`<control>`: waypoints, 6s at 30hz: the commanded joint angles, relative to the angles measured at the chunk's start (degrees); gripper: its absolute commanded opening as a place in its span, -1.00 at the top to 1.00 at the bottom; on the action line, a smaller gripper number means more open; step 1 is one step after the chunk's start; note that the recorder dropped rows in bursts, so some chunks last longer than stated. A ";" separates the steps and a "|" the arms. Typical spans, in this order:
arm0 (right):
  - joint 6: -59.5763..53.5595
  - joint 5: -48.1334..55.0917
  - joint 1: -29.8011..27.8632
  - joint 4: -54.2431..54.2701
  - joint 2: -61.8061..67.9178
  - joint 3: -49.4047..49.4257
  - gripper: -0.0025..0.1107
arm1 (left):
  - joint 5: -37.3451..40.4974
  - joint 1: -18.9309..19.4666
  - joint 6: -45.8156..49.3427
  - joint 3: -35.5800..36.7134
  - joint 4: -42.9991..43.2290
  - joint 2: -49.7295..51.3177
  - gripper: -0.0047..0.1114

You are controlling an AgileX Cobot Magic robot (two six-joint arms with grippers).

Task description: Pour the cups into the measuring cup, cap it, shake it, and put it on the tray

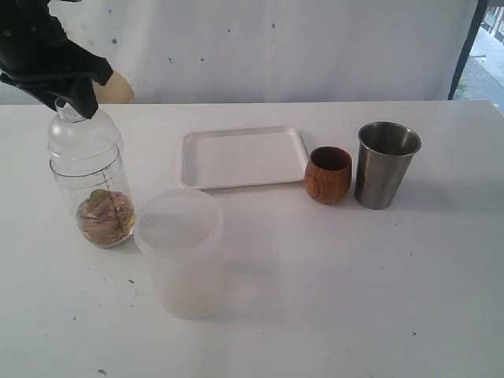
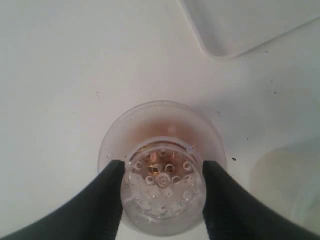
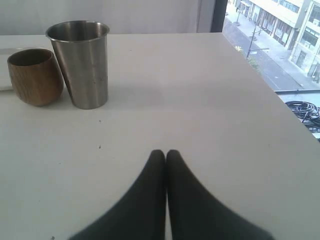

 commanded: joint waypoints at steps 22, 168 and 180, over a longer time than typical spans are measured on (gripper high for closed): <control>0.26 -0.20 0.25 0.08 -0.26 0.15 0.96 | -0.01 -0.06 -0.41 2.28 0.59 -0.02 0.92; 1.40 -0.20 0.25 0.08 -0.26 0.15 0.96 | -40.19 -0.06 3.59 28.67 -3.46 -34.10 -0.08; 1.40 -0.20 0.25 0.08 -0.26 0.15 0.96 | -81.45 -0.06 10.88 64.66 -7.94 -45.22 -0.11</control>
